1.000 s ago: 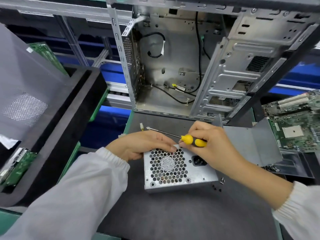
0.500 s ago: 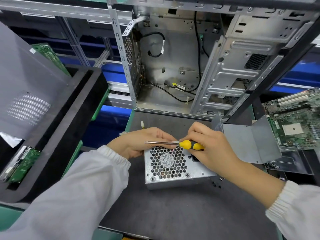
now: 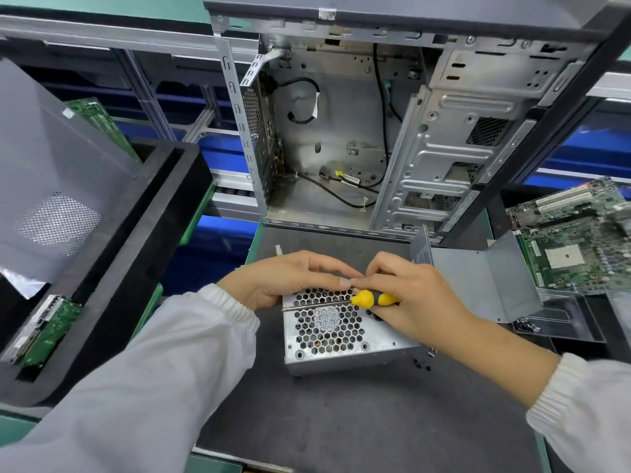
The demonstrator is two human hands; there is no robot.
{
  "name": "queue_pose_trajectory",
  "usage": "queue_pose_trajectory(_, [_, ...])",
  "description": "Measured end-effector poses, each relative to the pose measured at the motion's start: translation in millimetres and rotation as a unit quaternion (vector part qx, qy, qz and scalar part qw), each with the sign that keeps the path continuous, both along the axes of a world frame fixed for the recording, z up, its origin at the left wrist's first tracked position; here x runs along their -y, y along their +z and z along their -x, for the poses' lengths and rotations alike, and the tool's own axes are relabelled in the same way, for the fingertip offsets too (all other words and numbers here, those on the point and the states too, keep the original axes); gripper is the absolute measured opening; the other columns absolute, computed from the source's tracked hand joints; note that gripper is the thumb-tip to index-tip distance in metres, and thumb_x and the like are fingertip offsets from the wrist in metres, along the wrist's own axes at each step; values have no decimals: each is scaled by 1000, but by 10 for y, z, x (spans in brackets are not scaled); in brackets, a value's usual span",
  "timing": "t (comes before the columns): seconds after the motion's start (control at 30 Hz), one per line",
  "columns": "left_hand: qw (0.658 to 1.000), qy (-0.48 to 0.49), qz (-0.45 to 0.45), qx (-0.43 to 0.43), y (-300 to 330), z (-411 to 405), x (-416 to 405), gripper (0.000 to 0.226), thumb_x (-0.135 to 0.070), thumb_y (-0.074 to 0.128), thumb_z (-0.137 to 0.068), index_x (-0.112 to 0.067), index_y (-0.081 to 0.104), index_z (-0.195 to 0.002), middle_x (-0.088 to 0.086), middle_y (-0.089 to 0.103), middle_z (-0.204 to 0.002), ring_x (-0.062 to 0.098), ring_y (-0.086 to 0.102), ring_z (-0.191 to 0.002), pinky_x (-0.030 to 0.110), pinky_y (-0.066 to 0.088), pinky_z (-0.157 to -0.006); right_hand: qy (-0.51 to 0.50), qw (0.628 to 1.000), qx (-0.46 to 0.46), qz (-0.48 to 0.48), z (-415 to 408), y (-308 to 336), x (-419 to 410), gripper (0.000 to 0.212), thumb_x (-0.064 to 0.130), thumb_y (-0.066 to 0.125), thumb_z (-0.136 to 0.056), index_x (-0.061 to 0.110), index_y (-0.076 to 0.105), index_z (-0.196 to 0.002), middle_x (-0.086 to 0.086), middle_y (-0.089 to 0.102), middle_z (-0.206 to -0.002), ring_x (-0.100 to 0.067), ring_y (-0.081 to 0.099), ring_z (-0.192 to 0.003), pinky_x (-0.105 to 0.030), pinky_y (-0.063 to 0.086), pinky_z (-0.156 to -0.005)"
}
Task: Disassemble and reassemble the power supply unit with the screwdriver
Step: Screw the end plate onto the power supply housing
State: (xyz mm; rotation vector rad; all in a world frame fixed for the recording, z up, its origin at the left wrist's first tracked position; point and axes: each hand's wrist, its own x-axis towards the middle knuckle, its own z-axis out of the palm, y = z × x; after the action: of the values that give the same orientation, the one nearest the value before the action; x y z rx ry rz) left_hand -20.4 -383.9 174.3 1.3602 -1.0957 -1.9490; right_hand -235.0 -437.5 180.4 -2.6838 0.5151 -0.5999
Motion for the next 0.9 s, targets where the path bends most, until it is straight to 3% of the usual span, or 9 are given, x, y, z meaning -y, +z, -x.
queue_pose_trajectory(0.13, [998, 5, 45, 32, -37, 9, -8, 26, -14, 66, -91, -18, 70, -116, 3, 72, -115, 11, 67, -107, 16, 50, -85, -68, 984, 7, -165, -59, 68, 25, 11, 14, 77, -77, 24, 73, -74, 11, 57, -75, -13, 56, -65, -36, 48, -58])
queue_pose_trajectory(0.23, [999, 23, 42, 25, -53, 14, -8, 24, -11, 69, -87, -27, 75, -104, -4, 74, -109, 5, 66, -106, 11, 48, -85, -90, 968, -16, -233, -130, 124, 100, 23, 21, 76, -79, 36, 64, -66, 5, 58, -71, -10, 55, -66, -35, 45, -62])
queue_pose_trajectory(0.33, [999, 19, 39, 9, -59, 8, -18, 28, -7, 67, -89, -32, 79, -94, -8, 75, -104, 1, 68, -100, 9, 48, -80, -90, 959, -52, -262, -134, 175, 111, 7, 22, 78, -76, 20, 73, -74, 1, 60, -72, -10, 54, -66, -31, 42, -61])
queue_pose_trajectory(0.37, [999, 16, 43, 7, -56, 9, -19, 28, -7, 66, -89, -31, 79, -96, -8, 75, -106, 2, 67, -102, 9, 48, -81, -92, 958, -63, -263, -121, 204, 114, 10, 25, 79, -75, 17, 74, -79, 0, 61, -73, -11, 55, -67, -31, 42, -63])
queue_pose_trajectory(0.47, [999, 2, 46, -9, -54, -1, -17, 28, -12, 67, -88, -18, 73, -115, 4, 73, -114, 13, 68, -106, 18, 51, -85, -83, 971, -102, -202, -53, 372, 192, 20, 38, 76, -75, 23, 74, -88, 6, 64, -78, -9, 57, -74, -29, 45, -67])
queue_pose_trajectory(0.6, [1000, 1, 13, -8, -56, -16, 5, 34, -21, 72, -83, -19, 72, -117, 5, 74, -109, 13, 70, -96, 24, 54, -80, -58, 962, -251, -95, 105, 763, 342, 24, 58, 55, -81, 37, 58, -94, 13, 63, -77, -1, 55, -71, -26, 43, -59])
queue_pose_trajectory(0.7, [1000, 5, 7, -19, -70, -14, 8, 31, -17, 70, -87, -16, 72, -117, 9, 74, -110, 16, 71, -96, 22, 55, -77, -35, 949, -310, -38, 193, 1034, 364, 20, 56, 49, -84, 38, 53, -91, 15, 57, -67, 7, 50, -72, -23, 34, -53])
queue_pose_trajectory(0.9, [999, -2, 10, -31, -67, -13, 2, 30, -24, 72, -81, -25, 75, -111, 8, 73, -111, 17, 71, -99, 22, 55, -79, -20, 946, -322, 19, 144, 1256, 245, 17, 52, 54, -85, 37, 60, -90, 18, 55, -62, 3, 48, -61, -22, 42, -57])
